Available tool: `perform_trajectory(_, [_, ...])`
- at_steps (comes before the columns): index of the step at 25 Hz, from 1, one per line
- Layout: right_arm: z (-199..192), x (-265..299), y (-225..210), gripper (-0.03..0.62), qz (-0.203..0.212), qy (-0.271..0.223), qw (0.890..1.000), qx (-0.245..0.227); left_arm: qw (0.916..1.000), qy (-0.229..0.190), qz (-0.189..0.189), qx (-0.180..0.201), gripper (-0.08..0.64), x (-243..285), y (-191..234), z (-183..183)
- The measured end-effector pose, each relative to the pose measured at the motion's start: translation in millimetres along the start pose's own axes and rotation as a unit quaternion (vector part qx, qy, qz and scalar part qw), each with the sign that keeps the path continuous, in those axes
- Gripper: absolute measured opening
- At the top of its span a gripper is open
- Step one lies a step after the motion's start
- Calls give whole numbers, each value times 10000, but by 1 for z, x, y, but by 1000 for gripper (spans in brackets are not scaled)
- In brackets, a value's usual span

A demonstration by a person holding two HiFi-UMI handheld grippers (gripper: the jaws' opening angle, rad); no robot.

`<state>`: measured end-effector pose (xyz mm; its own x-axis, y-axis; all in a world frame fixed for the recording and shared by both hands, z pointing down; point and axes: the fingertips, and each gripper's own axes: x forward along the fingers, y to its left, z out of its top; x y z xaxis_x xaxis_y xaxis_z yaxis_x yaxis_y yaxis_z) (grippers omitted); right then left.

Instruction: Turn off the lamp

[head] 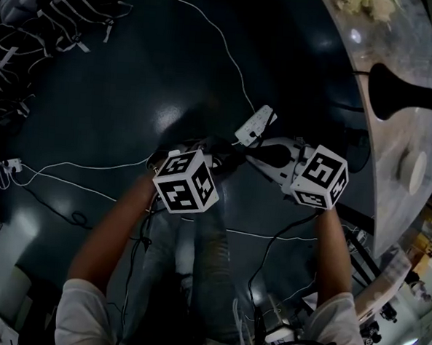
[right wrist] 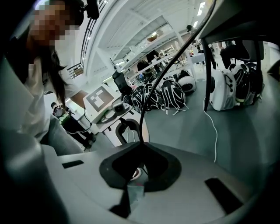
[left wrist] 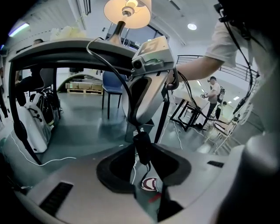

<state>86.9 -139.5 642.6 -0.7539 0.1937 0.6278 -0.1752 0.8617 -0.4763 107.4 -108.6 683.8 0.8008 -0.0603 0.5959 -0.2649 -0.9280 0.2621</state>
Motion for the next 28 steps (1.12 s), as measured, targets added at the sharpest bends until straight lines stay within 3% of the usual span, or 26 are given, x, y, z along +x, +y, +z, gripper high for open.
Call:
perform_trajectory(9, [-10,4,7,9,147,341,9989,-302,9991,278,-297,-110,97,9,-6,-3])
perform_trajectory(12, [-15,4,8,9,157,406,9984,-371,9991,338,-248,52,69,11,-4,-5])
perform_trajectory(20, [-20,4,-2,9,7,361,9990,-249,9992,387,16,15,75,17,1,-7])
perform_trajectory(28, [-22,5,-6,9,-44,261,9995,-173,9992,268,80,-269,75,19,4,-9])
